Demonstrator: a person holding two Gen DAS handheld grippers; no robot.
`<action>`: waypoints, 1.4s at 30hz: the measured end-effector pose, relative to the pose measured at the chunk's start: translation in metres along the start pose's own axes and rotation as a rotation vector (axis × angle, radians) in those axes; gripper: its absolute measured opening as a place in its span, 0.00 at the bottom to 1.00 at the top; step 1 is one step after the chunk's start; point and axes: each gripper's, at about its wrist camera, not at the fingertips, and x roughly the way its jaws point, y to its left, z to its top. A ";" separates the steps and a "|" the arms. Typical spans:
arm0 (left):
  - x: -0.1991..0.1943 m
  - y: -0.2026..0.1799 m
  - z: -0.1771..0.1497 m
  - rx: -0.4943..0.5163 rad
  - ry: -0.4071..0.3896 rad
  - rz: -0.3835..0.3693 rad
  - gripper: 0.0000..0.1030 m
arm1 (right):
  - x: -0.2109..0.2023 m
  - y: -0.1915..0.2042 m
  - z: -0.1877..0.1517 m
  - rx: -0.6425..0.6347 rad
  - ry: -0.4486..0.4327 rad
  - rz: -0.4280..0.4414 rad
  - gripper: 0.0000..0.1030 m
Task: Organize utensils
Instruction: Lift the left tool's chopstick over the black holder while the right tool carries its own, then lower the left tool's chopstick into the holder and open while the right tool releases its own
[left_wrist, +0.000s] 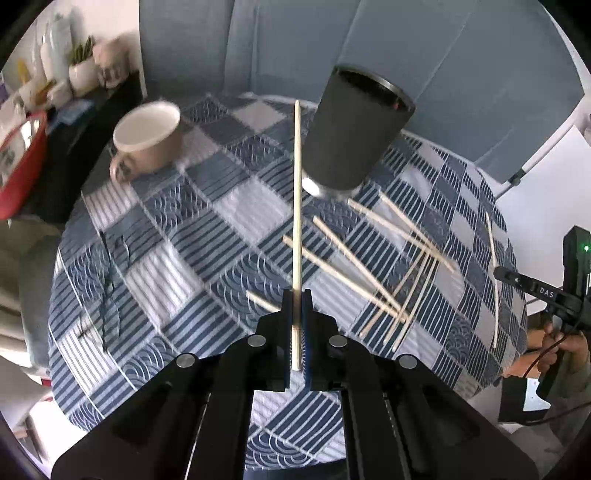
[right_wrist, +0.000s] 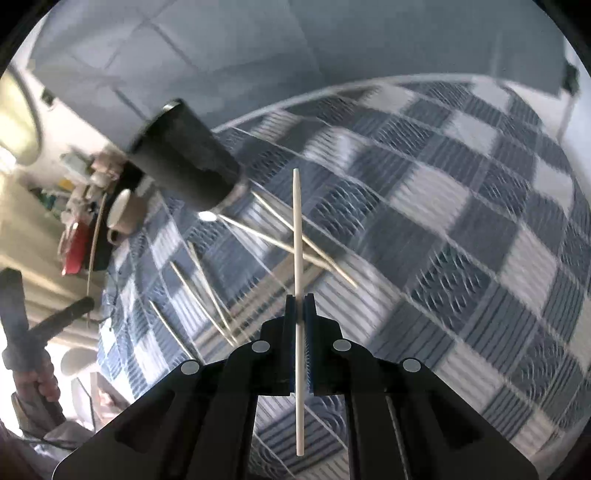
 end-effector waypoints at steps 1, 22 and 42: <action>-0.003 -0.002 0.006 0.005 -0.011 -0.007 0.04 | -0.001 0.007 0.007 -0.015 -0.012 0.010 0.04; -0.025 -0.032 0.158 -0.001 -0.191 -0.125 0.04 | -0.042 0.123 0.169 -0.200 -0.269 0.179 0.04; 0.057 -0.051 0.213 0.008 -0.212 -0.220 0.04 | 0.038 0.160 0.239 -0.247 -0.276 0.266 0.04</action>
